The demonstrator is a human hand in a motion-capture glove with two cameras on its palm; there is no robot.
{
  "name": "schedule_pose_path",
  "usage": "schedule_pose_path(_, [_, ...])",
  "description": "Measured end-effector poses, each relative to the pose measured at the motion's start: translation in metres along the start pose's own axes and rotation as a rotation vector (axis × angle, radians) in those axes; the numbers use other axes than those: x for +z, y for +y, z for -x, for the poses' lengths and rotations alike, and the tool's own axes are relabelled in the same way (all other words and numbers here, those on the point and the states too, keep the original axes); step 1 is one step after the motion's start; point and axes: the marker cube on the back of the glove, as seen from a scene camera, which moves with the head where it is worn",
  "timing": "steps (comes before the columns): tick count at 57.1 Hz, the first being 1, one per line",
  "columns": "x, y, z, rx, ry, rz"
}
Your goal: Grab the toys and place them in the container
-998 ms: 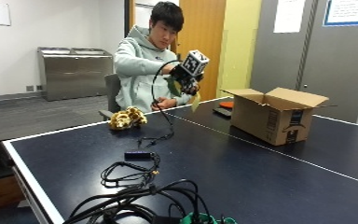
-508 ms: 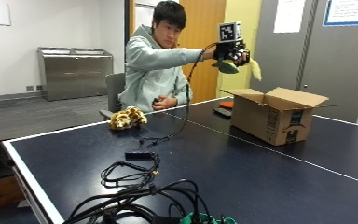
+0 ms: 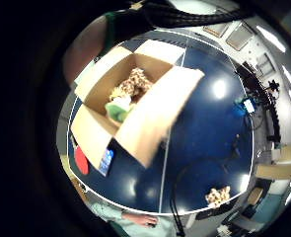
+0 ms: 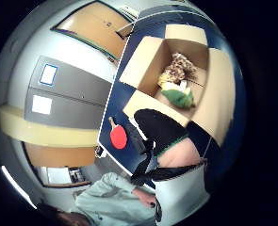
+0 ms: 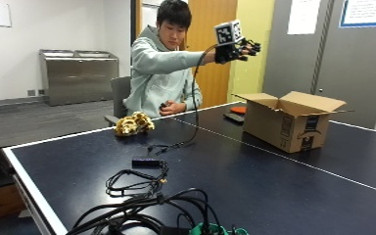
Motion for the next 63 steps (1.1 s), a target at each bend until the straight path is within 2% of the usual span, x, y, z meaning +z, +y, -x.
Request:
schedule_pose_path(3, [-0.027, 0.019, -0.006, 0.155, -0.07, -0.004])
schedule_pose_path(8, [-0.061, 0.06, -0.065, 0.259, -0.021, -0.032])
schedule_pose_path(17, [-0.085, 0.18, -0.104, 0.411, -0.012, 0.007])
schedule_pose_path(20, [-0.084, 0.24, -0.082, 0.476, -0.019, 0.058])
schedule_pose_path(23, [-0.075, 0.289, -0.08, 0.568, -0.029, 0.131])
schedule_pose_path(29, [-0.025, 0.34, -0.172, 0.619, -0.017, 0.269])
schedule_pose_path(39, [0.073, 0.416, -0.227, 0.765, 0.118, 0.347])
schedule_pose_path(45, [0.108, 0.435, -0.228, 0.886, 0.045, 0.518])
schedule_pose_path(49, [0.122, 0.436, -0.236, 0.884, 0.014, 0.573])
schedule_pose_path(58, [0.136, 0.43, -0.235, 0.881, 0.05, 0.554])
schedule_pose_path(63, [0.134, 0.418, -0.23, 0.854, 0.056, 0.668])
